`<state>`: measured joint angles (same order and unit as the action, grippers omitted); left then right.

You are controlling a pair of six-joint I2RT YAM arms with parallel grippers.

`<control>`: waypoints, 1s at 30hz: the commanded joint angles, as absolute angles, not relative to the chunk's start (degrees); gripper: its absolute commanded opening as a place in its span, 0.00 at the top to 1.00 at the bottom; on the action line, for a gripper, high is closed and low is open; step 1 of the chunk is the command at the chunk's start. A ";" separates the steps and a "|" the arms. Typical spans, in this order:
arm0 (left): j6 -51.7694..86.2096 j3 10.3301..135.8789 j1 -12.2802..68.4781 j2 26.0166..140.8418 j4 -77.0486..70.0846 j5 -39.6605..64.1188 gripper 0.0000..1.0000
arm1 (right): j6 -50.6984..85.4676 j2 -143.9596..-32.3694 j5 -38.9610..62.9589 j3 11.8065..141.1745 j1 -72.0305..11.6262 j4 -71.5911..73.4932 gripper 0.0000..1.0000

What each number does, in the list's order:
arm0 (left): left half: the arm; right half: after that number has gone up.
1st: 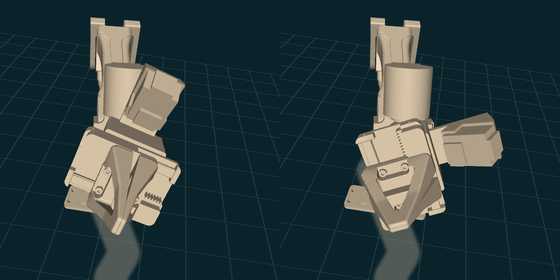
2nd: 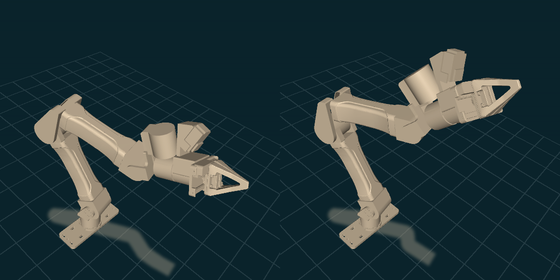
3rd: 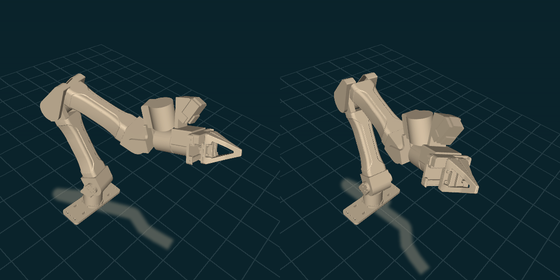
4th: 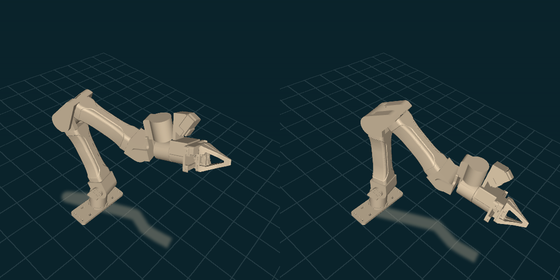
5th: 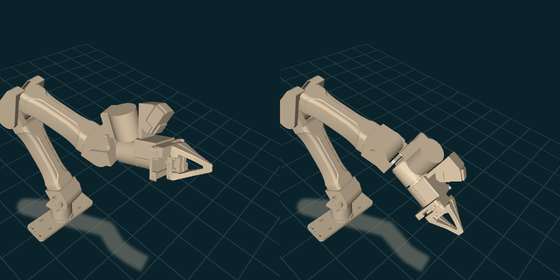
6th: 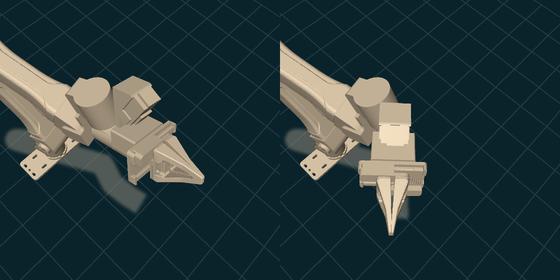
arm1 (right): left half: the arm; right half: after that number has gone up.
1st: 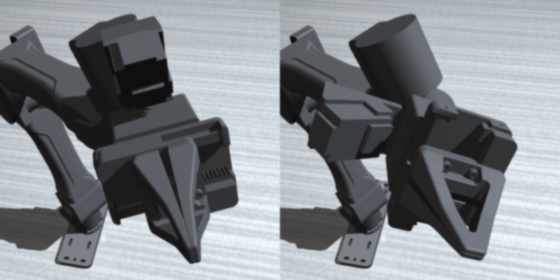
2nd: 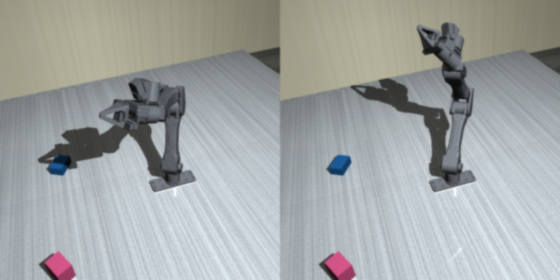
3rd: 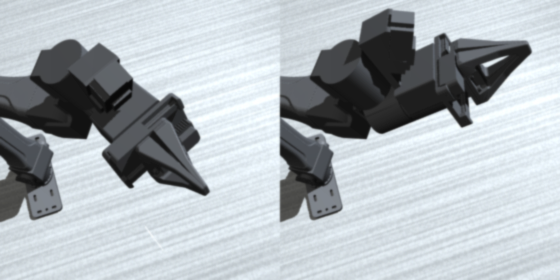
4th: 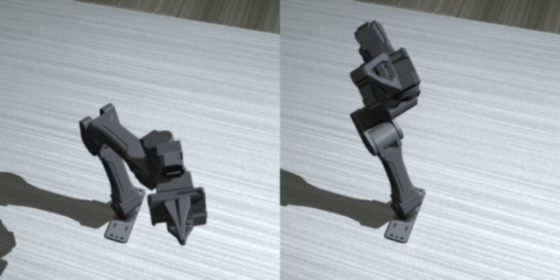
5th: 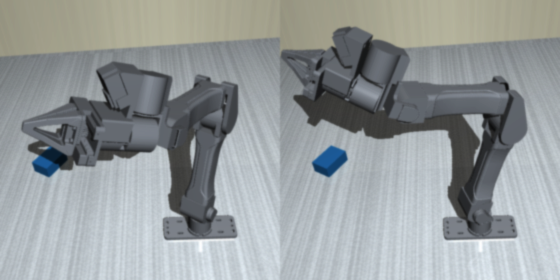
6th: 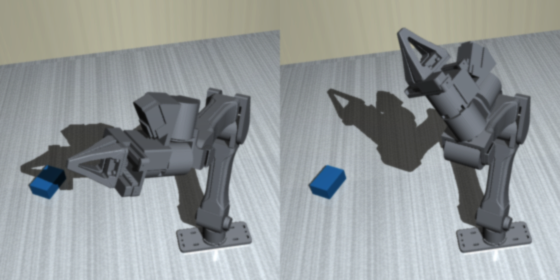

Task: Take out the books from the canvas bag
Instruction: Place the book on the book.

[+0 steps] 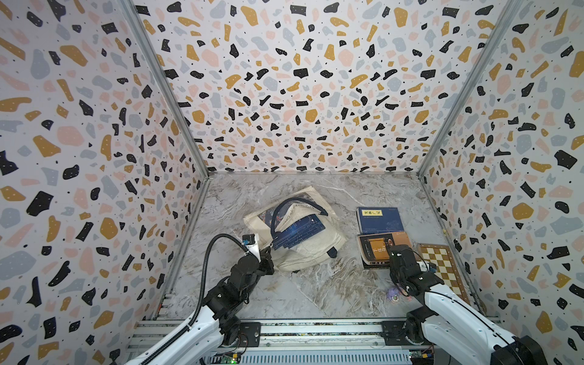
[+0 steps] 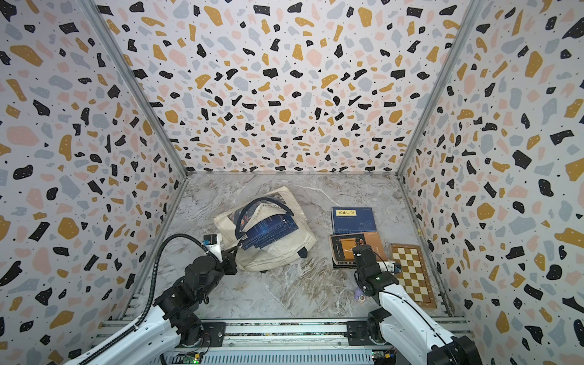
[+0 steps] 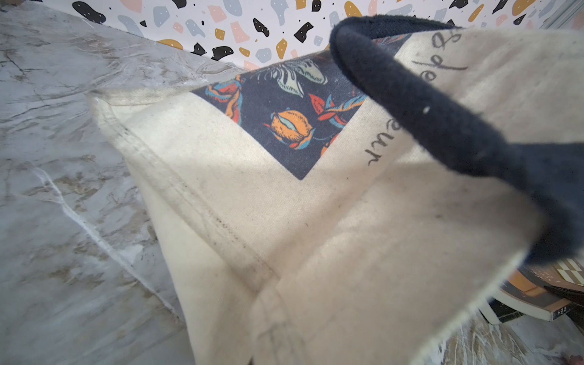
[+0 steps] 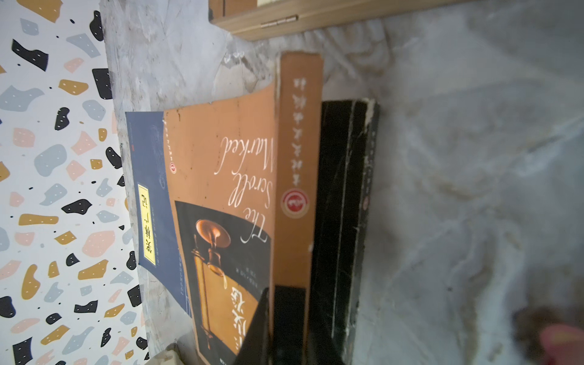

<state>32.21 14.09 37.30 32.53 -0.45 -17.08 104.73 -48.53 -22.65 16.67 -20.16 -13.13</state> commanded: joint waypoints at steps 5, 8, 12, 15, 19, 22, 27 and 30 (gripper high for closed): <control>32.10 15.73 37.30 33.20 -1.58 -17.49 1.00 | 101.36 -48.60 -19.16 18.93 -19.07 -14.71 0.61; 32.08 15.73 37.26 33.00 -1.49 -17.49 1.00 | 100.24 -48.38 -17.98 19.34 -18.73 -15.33 0.51; 32.08 15.73 37.27 33.02 -1.41 -17.49 1.00 | 98.77 -48.01 -15.91 20.53 -18.13 -16.97 0.40; 32.08 15.73 37.25 32.94 -1.32 -17.49 1.00 | 97.67 -47.58 -15.28 21.59 -17.84 -18.48 0.34; 32.08 15.74 37.31 32.87 -1.32 -17.49 1.00 | 95.87 -47.33 -14.37 22.73 -17.67 -19.24 0.26; 32.08 15.78 37.31 32.87 -1.32 -17.45 1.00 | 93.66 -47.41 -14.16 24.43 -17.67 -19.76 0.22; 32.02 15.83 37.32 32.87 -1.25 -17.40 1.00 | 91.83 -47.26 -13.33 27.74 -17.66 -23.19 0.18; 32.04 15.74 37.32 32.90 -1.36 -17.31 1.00 | 90.76 -47.11 -12.26 29.46 -17.67 -24.40 0.16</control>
